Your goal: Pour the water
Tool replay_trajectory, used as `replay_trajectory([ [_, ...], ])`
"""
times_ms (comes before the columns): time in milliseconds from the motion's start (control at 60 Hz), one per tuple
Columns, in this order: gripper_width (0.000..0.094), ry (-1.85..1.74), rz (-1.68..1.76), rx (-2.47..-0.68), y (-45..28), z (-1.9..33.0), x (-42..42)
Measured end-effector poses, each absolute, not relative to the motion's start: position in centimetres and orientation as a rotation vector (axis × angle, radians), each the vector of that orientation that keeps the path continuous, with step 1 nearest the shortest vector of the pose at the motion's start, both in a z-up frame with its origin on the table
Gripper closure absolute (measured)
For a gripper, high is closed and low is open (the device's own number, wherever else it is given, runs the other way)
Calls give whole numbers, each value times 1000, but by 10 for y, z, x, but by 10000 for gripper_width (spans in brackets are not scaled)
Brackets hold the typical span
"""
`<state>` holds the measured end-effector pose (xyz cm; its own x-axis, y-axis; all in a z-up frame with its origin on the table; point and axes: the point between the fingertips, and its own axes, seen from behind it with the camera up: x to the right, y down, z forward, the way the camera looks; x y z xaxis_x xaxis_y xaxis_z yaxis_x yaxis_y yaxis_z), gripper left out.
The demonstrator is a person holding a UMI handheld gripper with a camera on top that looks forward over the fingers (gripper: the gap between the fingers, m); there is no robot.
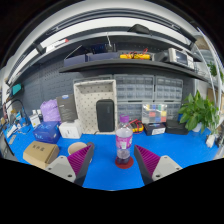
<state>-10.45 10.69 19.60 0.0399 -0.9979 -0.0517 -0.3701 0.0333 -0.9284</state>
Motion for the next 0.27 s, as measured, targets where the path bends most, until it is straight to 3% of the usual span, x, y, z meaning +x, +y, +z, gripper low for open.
replay_trajectory([
  [267, 100, 1485, -983, -1438, 96, 210, -104],
])
